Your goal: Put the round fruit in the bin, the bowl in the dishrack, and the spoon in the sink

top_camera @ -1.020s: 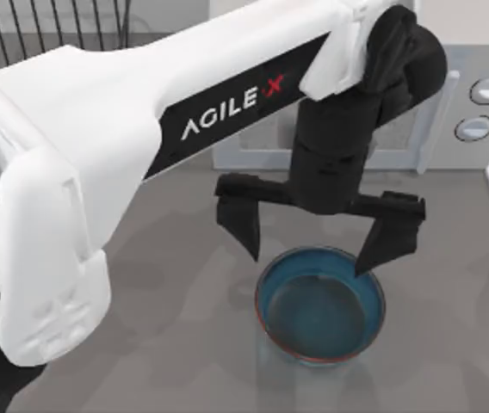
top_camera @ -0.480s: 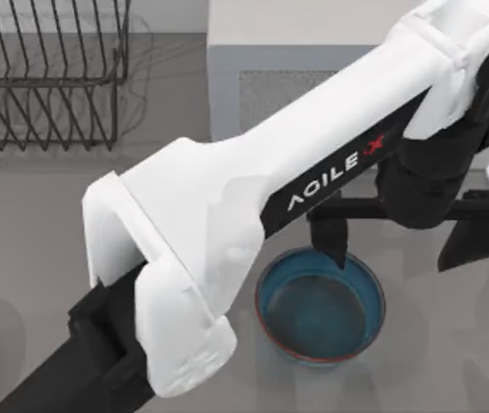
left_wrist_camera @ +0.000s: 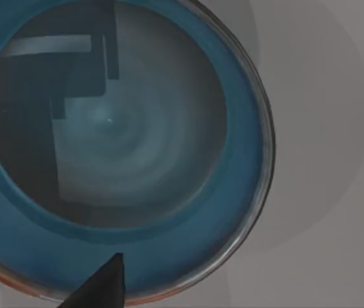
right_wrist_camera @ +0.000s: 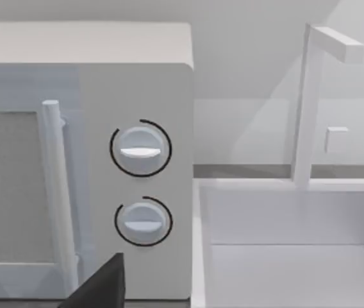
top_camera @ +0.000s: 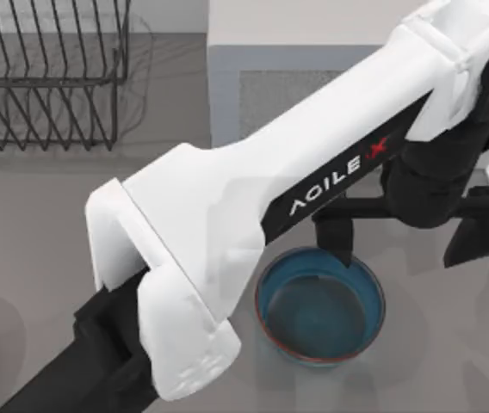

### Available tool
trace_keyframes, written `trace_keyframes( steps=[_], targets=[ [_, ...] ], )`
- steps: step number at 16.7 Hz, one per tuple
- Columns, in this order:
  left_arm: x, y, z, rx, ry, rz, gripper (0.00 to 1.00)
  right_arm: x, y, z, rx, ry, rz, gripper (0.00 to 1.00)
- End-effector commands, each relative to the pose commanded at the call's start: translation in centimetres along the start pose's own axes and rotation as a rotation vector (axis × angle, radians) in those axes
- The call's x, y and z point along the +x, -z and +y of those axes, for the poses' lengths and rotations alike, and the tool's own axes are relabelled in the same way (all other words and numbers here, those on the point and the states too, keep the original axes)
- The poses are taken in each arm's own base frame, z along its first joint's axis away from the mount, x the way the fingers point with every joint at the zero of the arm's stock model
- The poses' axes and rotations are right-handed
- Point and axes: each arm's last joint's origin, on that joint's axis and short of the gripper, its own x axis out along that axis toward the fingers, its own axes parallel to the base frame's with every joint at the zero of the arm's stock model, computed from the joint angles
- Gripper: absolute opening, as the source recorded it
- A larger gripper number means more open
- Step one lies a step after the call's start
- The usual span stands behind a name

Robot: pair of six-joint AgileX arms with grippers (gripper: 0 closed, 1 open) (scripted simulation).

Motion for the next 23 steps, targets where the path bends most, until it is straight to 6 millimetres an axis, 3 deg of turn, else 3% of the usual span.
trace_keyframes(
  steps=[5, 16, 22, 23],
  targets=[
    [1.8, -0.3, -0.6, 0.004, -0.002, 0.0, 1.0, 0.0, 0.0, 0.0, 0.0, 0.0, 0.0, 1.0],
    [9.5, 0.1, -0.3, 0.004, -0.002, 0.0, 1.0, 0.0, 0.0, 0.0, 0.0, 0.0, 0.0, 1.0],
    [10.1, 0.2, -0.1, 0.004, -0.002, 0.0, 1.0, 0.0, 0.0, 0.0, 0.0, 0.0, 0.0, 1.0],
    [10.1, 0.2, -0.1, 0.004, -0.002, 0.0, 0.92, 0.0, 0.0, 0.0, 0.0, 0.0, 0.0, 1.0]
  ],
)
